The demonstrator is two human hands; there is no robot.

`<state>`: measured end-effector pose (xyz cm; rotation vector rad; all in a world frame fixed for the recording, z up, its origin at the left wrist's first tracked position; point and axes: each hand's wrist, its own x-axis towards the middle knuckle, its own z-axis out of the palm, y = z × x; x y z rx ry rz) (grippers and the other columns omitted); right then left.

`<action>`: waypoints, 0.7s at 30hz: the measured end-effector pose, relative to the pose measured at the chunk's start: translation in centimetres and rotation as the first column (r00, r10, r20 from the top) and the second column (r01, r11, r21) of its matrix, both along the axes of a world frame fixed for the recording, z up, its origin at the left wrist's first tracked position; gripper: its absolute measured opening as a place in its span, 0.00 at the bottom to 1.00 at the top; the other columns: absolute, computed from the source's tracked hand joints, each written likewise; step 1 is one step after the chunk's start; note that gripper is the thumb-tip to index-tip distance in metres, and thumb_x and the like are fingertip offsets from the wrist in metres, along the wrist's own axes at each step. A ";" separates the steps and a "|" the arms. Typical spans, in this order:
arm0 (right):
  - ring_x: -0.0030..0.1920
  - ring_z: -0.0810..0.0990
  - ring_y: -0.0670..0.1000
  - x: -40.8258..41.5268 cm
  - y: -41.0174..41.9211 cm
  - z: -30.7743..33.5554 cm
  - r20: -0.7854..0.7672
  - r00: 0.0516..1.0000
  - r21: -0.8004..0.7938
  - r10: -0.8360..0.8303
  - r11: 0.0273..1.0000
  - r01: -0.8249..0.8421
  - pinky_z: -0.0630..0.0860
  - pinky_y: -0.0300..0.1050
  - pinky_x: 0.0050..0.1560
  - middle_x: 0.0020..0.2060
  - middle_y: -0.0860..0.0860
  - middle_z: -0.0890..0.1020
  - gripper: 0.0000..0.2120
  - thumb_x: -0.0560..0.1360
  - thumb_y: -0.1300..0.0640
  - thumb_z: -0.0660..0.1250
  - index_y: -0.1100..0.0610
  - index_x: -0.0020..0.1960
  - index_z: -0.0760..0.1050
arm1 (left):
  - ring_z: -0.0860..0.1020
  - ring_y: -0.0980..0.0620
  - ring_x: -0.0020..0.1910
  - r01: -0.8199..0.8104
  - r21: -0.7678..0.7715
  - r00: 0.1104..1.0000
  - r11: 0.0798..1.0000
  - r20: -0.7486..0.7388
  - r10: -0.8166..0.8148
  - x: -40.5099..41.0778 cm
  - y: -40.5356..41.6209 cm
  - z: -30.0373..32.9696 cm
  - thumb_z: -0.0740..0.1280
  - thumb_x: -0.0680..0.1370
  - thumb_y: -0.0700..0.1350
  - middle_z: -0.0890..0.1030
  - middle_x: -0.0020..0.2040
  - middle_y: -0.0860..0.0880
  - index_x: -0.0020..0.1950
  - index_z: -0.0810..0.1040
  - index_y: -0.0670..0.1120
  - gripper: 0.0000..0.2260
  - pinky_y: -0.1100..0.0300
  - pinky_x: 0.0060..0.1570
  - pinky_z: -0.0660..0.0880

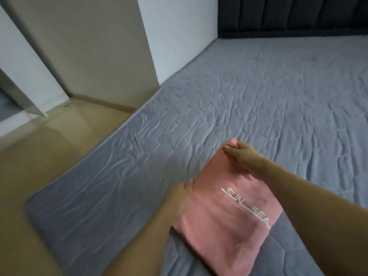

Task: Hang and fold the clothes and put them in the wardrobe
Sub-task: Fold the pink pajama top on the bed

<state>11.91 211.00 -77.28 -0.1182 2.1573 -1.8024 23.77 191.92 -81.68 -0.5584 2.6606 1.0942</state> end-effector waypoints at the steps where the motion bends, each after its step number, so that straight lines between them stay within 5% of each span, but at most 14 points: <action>1: 0.26 0.76 0.37 0.4 -0.1 3.2 0.048 0.998 -0.028 -0.049 0.998 0.050 0.71 0.29 0.29 0.33 0.49 0.77 0.07 0.79 0.61 0.64 0.56 0.43 0.75 | 0.77 0.40 0.62 0.034 -0.022 0.999 0.999 -0.004 -0.035 0.1 -0.8 3.4 0.53 0.84 0.54 0.79 0.61 0.37 0.59 0.80 0.42 0.22 0.53 0.61 0.72; 4: 0.35 0.77 0.45 1.1 -2.3 14.6 0.094 0.987 -0.069 -0.134 0.988 0.140 0.74 0.36 0.40 0.37 0.51 0.78 0.02 0.79 0.61 0.64 0.58 0.50 0.75 | 0.78 0.40 0.59 0.130 -0.144 0.990 0.981 -0.040 -0.137 0.1 -4.1 17.2 0.52 0.84 0.54 0.79 0.59 0.37 0.58 0.79 0.43 0.20 0.50 0.57 0.73; 8: 0.40 0.75 0.44 1.2 -9.6 33.5 0.021 0.983 -0.099 -0.180 0.978 0.181 0.72 0.35 0.38 0.41 0.48 0.78 0.05 0.79 0.59 0.64 0.56 0.55 0.73 | 0.78 0.44 0.45 0.157 -0.329 0.973 0.931 -0.108 -0.202 1.7 -11.9 39.0 0.52 0.75 0.71 0.80 0.47 0.45 0.50 0.73 0.47 0.28 0.51 0.44 0.73; 12: 0.45 0.74 0.44 2.8 -20.2 52.7 -0.131 0.978 -0.145 -0.159 0.980 0.140 0.69 0.37 0.44 0.44 0.44 0.76 0.08 0.80 0.60 0.60 0.50 0.56 0.71 | 0.77 0.46 0.50 0.195 -0.438 0.963 0.877 -0.085 -0.257 3.6 -21.5 59.3 0.57 0.81 0.59 0.80 0.53 0.47 0.54 0.74 0.50 0.14 0.53 0.51 0.74; 16: 0.48 0.77 0.47 5.7 -31.5 67.3 -0.266 0.962 -0.170 -0.057 0.985 0.011 0.69 0.38 0.51 0.45 0.44 0.80 0.10 0.78 0.61 0.58 0.51 0.48 0.77 | 0.76 0.47 0.56 0.066 -0.576 0.985 0.815 -0.095 -0.147 6.9 -31.8 75.0 0.55 0.83 0.55 0.78 0.56 0.49 0.55 0.73 0.49 0.13 0.53 0.55 0.72; 21: 0.51 0.75 0.51 8.4 -45.0 77.1 -0.390 0.919 -0.186 0.058 0.973 -0.140 0.68 0.41 0.53 0.51 0.53 0.79 0.10 0.81 0.55 0.58 0.58 0.57 0.75 | 0.74 0.48 0.48 -0.108 -0.619 0.992 0.778 -0.124 0.040 11.0 -43.1 85.5 0.56 0.81 0.45 0.74 0.48 0.49 0.49 0.72 0.48 0.07 0.56 0.39 0.66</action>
